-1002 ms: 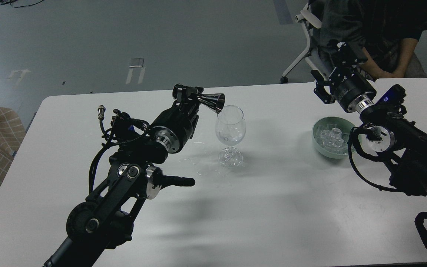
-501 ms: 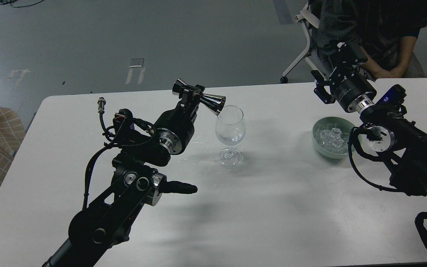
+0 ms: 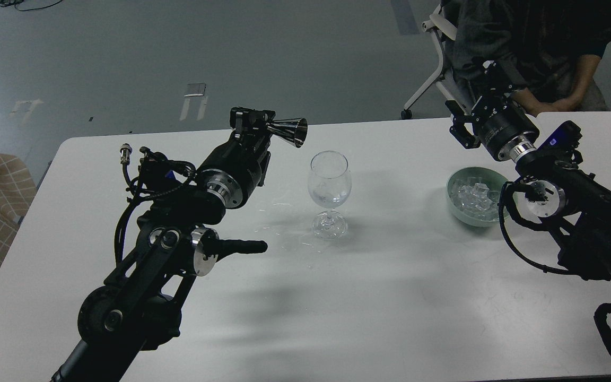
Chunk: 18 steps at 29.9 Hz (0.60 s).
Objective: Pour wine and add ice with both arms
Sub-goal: 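Turn the jigger upright and carry it back to its table spot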
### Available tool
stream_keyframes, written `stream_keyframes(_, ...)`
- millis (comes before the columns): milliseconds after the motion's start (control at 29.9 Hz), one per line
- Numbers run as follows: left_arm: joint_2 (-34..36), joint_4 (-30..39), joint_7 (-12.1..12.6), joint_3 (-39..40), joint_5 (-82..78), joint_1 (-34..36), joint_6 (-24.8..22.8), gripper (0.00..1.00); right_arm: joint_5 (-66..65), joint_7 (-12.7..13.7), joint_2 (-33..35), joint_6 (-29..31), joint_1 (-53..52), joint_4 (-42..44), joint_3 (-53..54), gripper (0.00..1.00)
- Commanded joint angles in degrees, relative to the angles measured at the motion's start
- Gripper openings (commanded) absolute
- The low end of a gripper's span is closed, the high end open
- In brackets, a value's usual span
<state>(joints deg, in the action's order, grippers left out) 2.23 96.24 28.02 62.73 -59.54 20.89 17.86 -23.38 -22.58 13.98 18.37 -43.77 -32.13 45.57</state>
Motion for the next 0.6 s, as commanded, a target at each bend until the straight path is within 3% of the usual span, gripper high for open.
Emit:
stream_keyframes(0,1.4,0.3,0.0,7.4,16.6,-0.4,-0.1,0.00,0.0,0.0,0.0,0.0,-0.1,0.0,0.0,1.00)
stream_keyframes(200,2.2,-0.3,0.0,21.3,40.3,-3.9,-0.2,0.00,0.0,0.0,0.0,0.0,0.0,0.1,0.0,1.00)
stream_keyframes(368,1.7,-2.5,0.0,28.1,45.2,-9.7,-0.8,0.00,0.0,0.0,-0.1,0.0,-0.1,0.0,0.0,1.00)
stream_keyframes(568,-1.9,-8.1,0.0,36.1,50.4,-15.2,-7.2,0.03,0.0,0.0,-0.4,0.0,0.0,0.0,0.0,1.00)
